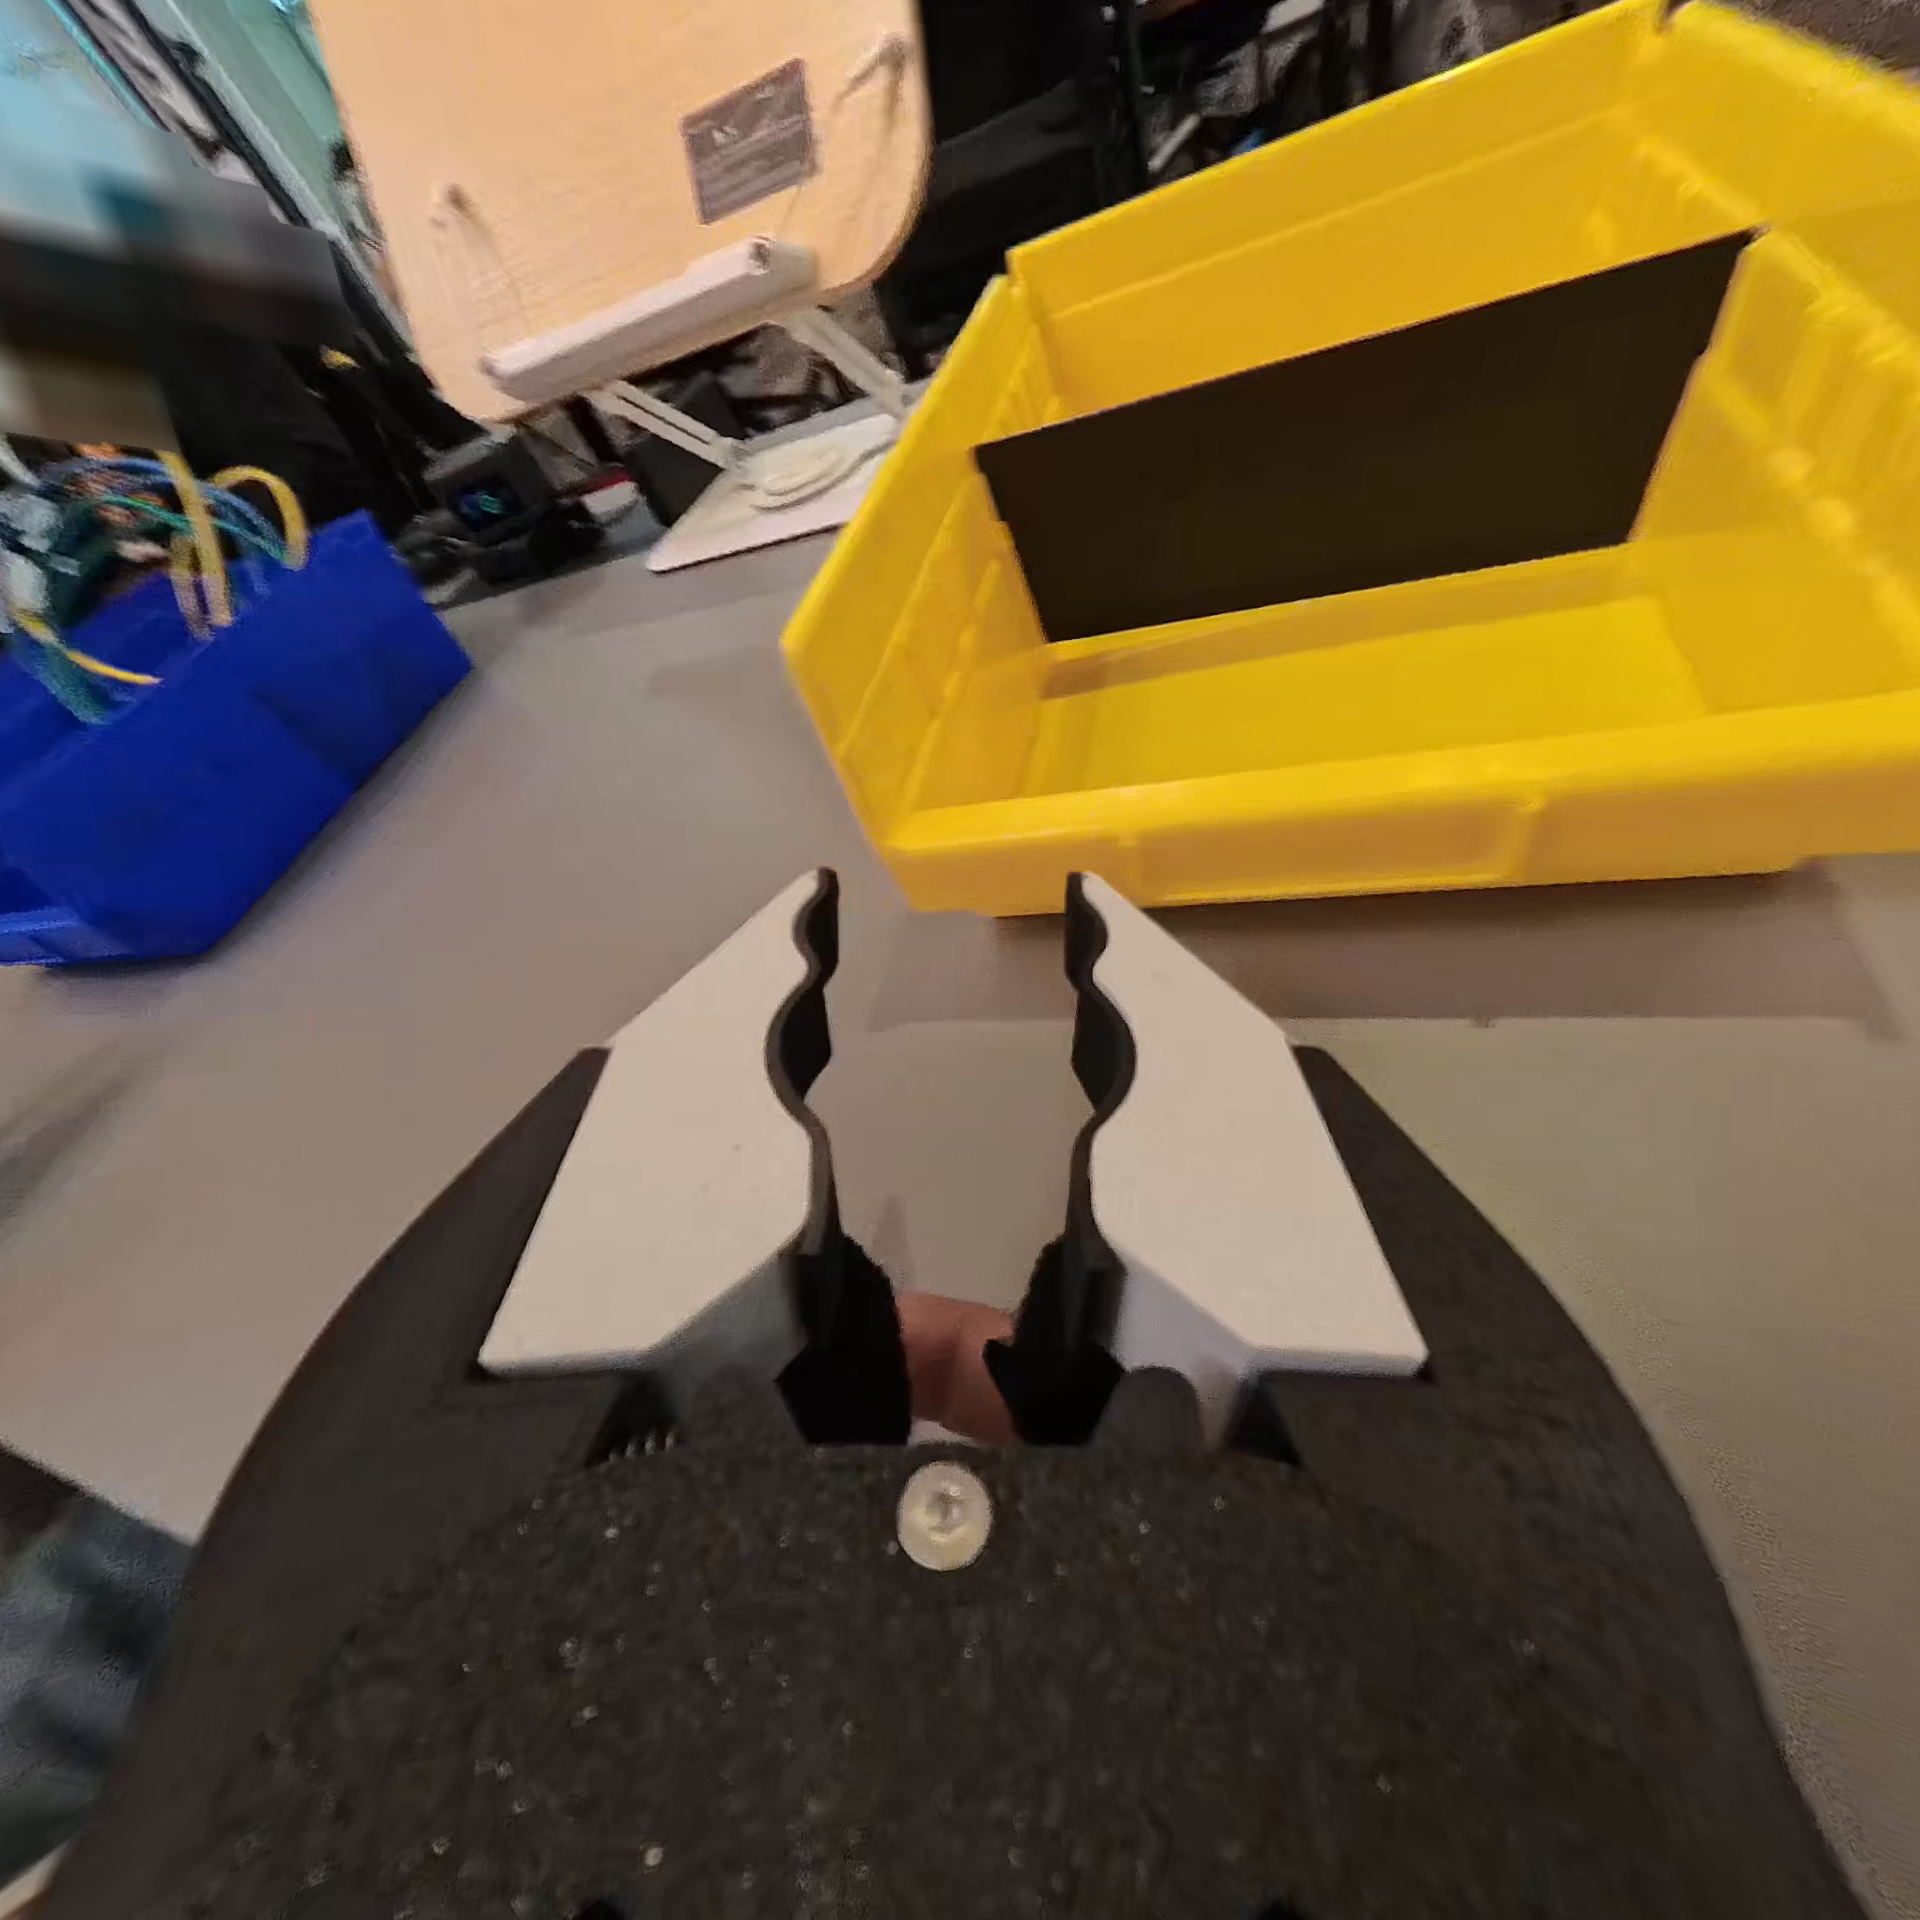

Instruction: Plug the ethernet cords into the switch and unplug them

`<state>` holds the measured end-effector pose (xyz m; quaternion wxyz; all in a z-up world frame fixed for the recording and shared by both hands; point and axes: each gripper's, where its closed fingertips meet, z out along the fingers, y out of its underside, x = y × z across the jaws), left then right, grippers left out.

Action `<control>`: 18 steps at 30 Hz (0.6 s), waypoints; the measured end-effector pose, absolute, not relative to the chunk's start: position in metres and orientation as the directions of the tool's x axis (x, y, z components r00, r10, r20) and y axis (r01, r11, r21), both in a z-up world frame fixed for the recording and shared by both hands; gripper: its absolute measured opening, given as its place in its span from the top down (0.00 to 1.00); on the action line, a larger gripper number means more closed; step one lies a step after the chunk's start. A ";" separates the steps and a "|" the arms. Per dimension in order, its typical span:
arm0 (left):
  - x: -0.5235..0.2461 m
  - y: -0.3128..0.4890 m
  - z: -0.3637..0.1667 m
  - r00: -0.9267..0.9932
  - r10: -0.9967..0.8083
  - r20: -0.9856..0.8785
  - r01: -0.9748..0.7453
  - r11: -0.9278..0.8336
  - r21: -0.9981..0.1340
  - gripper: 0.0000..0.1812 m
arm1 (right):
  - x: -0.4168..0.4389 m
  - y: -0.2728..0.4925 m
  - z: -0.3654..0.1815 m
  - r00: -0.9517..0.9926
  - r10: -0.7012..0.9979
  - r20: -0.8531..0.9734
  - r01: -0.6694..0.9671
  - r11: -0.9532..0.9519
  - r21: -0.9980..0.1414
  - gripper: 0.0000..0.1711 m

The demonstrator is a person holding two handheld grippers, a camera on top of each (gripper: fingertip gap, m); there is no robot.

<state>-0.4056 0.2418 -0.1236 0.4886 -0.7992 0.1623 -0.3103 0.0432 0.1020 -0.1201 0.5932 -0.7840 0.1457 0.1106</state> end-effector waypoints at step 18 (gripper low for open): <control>-0.384 0.241 -0.118 0.678 -0.696 0.237 -0.060 -0.374 -0.925 0.84 | 0.012 0.103 -0.131 0.945 -0.019 -0.327 -0.316 -0.315 -0.895 0.75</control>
